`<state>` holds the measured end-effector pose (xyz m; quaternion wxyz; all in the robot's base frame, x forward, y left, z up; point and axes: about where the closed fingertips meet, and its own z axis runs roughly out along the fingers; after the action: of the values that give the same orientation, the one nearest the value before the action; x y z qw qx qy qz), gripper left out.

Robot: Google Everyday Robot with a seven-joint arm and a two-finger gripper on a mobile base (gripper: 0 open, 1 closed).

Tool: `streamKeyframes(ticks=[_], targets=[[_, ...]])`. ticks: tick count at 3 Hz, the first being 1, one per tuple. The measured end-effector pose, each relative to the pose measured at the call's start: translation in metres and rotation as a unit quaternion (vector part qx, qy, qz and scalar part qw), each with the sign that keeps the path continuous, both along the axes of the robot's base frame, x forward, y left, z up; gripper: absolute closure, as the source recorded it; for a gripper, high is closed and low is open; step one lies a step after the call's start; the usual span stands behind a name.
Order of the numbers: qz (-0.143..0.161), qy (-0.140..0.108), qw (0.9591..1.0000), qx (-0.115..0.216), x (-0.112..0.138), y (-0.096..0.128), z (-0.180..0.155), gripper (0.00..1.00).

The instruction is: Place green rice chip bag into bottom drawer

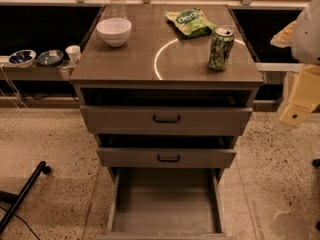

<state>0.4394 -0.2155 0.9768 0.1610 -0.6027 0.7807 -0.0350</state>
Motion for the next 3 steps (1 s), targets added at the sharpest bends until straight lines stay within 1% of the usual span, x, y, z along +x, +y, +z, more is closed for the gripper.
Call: streamKeyframes(ticks=[1, 2, 3], targets=[[-0.001, -0.002, 1.0000, 0.001, 0.002, 0.001, 0.001, 0.00], [0.000, -0.005, 1.0000, 0.003, 0.042, 0.040, -0.003, 0.00], [-0.029, -0.009, 0.9995, -0.007, 0.131, 0.091, -0.021, 0.00]])
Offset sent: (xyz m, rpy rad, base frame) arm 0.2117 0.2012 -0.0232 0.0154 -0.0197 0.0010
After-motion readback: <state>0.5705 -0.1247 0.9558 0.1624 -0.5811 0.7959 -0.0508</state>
